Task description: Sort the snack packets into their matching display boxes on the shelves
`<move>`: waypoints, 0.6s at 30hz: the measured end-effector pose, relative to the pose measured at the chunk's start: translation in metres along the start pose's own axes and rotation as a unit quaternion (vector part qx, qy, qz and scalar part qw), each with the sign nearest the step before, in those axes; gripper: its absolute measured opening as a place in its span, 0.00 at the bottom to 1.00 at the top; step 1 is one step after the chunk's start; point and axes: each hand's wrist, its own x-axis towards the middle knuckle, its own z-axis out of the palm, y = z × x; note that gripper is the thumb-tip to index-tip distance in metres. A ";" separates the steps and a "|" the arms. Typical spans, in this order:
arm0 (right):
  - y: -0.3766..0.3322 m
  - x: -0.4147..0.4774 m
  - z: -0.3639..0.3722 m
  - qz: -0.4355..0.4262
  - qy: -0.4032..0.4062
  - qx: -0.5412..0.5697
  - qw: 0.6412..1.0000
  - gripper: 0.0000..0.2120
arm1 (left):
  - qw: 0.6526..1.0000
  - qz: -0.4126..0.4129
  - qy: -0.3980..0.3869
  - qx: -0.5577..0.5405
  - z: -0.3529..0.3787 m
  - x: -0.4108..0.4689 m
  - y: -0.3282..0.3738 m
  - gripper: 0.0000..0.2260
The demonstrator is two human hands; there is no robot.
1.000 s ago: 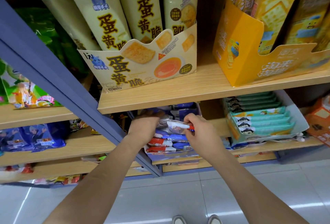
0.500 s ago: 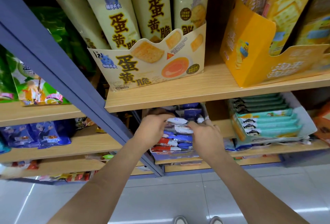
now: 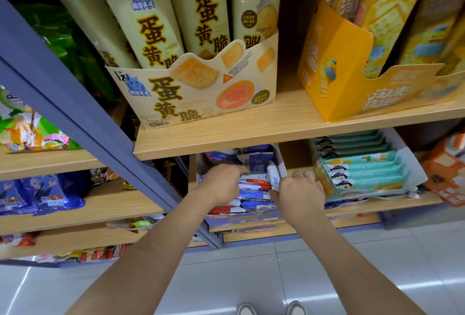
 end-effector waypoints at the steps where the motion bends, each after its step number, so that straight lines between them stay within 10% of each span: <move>1: -0.003 0.003 -0.003 -0.003 -0.012 -0.007 1.000 0.18 | 1.000 0.011 0.010 0.011 0.003 0.000 0.005 0.23; 11: 0.006 0.004 0.004 -0.038 -0.011 0.016 0.999 0.12 | 0.978 -0.035 0.100 0.180 0.022 -0.005 0.024 0.12; 18: 0.034 0.008 -0.010 -0.102 0.094 0.370 0.918 0.06 | 0.988 -0.030 0.136 0.061 0.032 -0.006 0.017 0.08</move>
